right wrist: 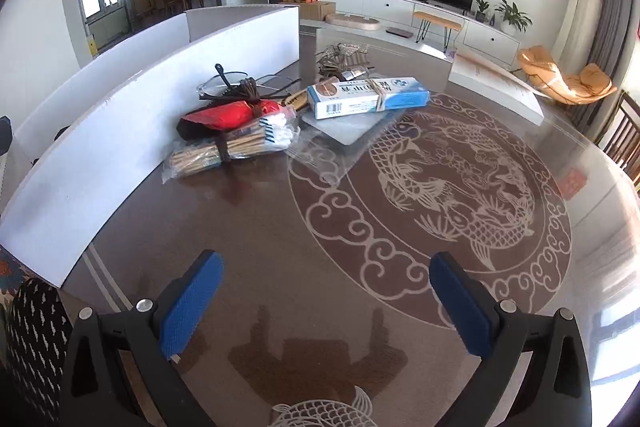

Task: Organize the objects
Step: 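Lower the black box and black bag into the bin and open both grippers, then return the right gripper to the table and grasp the chopstick bag, then lift the chopstick bag upright with the right gripper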

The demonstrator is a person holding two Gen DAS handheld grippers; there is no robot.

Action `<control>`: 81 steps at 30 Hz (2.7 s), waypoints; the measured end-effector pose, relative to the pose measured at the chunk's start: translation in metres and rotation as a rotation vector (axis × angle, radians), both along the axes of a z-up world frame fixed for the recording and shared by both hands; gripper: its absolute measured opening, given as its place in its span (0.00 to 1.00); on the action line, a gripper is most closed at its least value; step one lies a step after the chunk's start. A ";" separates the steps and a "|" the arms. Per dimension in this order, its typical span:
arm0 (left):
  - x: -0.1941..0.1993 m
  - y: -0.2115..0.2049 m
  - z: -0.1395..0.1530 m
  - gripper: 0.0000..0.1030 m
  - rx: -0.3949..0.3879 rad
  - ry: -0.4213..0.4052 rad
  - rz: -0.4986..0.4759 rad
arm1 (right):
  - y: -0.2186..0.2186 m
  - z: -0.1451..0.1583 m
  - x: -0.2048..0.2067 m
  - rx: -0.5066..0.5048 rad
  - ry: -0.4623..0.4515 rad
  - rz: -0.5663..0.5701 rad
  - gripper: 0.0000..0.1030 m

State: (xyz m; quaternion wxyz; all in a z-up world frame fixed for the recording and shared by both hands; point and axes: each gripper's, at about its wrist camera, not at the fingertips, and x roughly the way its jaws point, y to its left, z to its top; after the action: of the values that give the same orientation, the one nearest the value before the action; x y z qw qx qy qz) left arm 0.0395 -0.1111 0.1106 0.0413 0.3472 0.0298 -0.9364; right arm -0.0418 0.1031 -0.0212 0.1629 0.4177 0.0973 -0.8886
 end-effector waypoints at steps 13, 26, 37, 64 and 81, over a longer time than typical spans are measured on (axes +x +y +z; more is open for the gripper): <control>-0.005 0.050 -0.020 0.85 -0.003 -0.041 -0.069 | 0.055 -0.037 0.011 0.037 -0.033 -0.098 1.00; -0.020 0.103 -0.134 0.87 -0.043 -0.225 -0.173 | 0.065 -0.049 0.004 -0.006 -0.066 -0.148 1.00; -0.023 0.090 -0.136 1.00 -0.035 -0.214 -0.158 | 0.065 -0.049 0.005 -0.006 -0.065 -0.147 1.00; -0.027 0.086 -0.137 1.00 -0.035 -0.203 -0.168 | -0.125 -0.037 -0.087 0.222 -0.225 0.547 0.50; -0.026 0.087 -0.137 1.00 -0.034 -0.183 -0.158 | 0.081 0.008 -0.013 -0.213 -0.212 -0.127 0.91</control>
State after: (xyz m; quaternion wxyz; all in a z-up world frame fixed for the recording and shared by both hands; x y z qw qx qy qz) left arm 0.0130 -0.0244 -0.0266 -0.0240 0.4315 -0.0173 -0.9016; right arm -0.0546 0.1838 -0.0135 0.1591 0.4949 -0.0418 -0.8533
